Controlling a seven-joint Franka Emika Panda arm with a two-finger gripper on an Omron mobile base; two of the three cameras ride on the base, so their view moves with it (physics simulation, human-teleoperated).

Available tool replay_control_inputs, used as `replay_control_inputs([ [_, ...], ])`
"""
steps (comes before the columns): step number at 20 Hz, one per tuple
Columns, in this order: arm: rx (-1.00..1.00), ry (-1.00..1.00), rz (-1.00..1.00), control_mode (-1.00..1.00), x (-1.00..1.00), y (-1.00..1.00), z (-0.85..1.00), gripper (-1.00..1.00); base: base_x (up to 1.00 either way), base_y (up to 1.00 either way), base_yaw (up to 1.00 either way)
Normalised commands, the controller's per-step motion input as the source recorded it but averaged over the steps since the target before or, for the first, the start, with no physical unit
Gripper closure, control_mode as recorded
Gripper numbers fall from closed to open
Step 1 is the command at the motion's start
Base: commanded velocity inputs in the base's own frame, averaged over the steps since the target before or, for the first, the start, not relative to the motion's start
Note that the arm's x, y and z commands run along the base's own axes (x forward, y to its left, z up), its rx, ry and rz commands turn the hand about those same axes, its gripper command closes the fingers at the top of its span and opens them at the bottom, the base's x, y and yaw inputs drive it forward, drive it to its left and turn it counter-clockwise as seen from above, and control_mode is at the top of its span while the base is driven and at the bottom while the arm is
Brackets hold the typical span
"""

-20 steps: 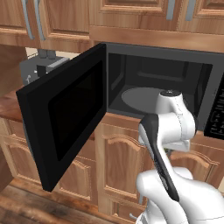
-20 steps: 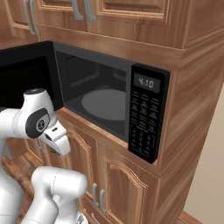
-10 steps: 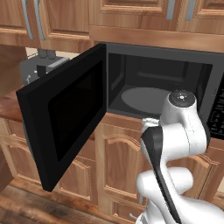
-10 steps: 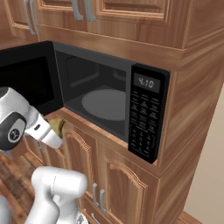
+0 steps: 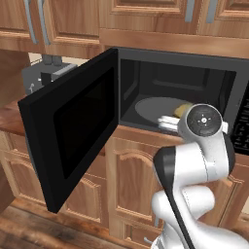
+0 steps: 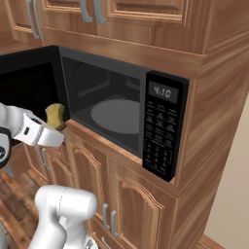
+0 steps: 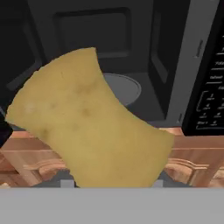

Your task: Place the sponge inside the microwave to prepare for sanitizing.

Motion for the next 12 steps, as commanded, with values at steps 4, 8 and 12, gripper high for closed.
replay_control_inputs([
  [4, -0.06, 0.03, -0.03, -1.0, 0.76, -0.04, 0.0, 1.0, 0.0, 0.0, 0.0],
  [8, 0.0, 0.1, 0.0, -1.0, 0.86, -0.48, -0.07, 1.0, 0.0, 0.0, 0.0],
  [12, 0.0, 0.09, 0.0, -1.0, 0.67, -0.48, -0.01, 1.0, 0.0, 0.0, 0.0],
])
